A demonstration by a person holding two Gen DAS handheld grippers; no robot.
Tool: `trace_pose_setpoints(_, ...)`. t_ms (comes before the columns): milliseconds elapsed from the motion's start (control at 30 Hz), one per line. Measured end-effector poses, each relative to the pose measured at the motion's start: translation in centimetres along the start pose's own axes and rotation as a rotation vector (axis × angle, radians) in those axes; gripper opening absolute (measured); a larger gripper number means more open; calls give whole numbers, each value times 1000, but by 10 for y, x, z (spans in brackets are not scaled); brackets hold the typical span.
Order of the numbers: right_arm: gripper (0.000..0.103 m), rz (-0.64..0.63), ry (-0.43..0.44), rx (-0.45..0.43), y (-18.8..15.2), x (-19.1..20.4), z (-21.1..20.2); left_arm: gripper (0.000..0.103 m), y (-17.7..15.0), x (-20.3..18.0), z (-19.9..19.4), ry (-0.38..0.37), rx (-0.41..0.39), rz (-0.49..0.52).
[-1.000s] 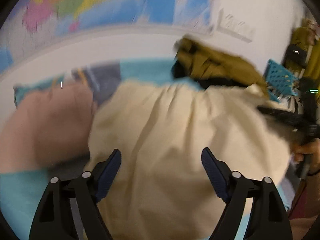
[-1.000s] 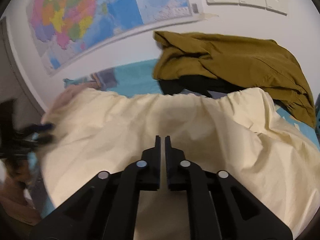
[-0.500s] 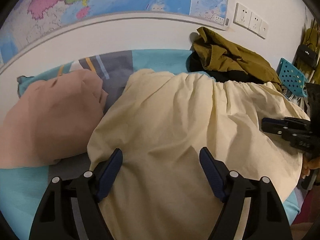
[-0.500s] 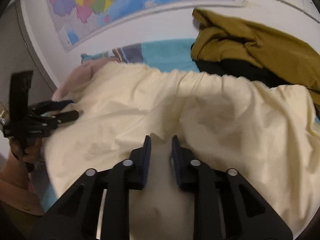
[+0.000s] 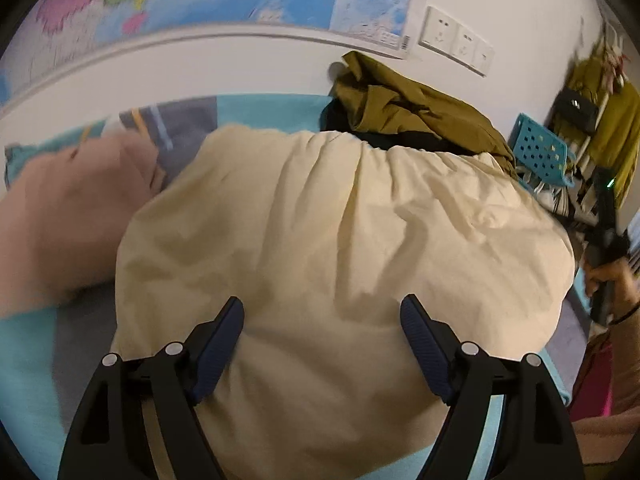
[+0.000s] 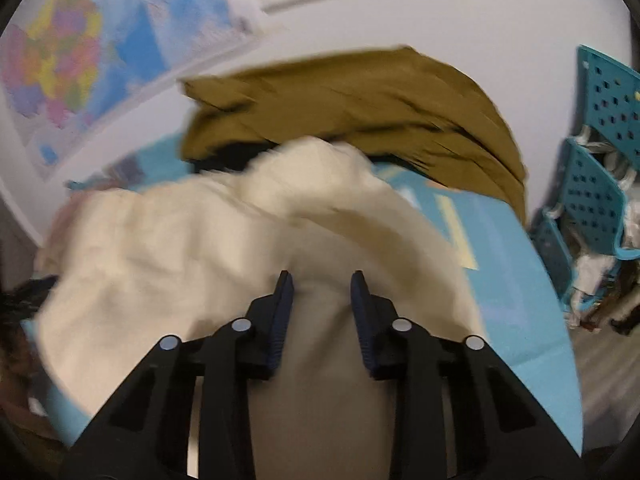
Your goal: Fold large clothes
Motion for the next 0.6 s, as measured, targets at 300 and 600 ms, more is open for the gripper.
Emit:
trace_pose_setpoints(300,53,21,86,-160,-14,-1,-70,77,-4,9,-28,19,-44,-24)
trace_pose_setpoints(600,26,198,111,-63,-60,-53,-47,77,-14,36,-23,89,-25,-67)
Point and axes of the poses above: each gripper's, at about its wrist camera, not at the fingertips, and z roughly the way its jaws point, x to its left, y to its top, the point moved 4 cm from there along z, roughly the way its jaws point, and after that the axes turned 9 degrees about x, right-handed, at the moved point
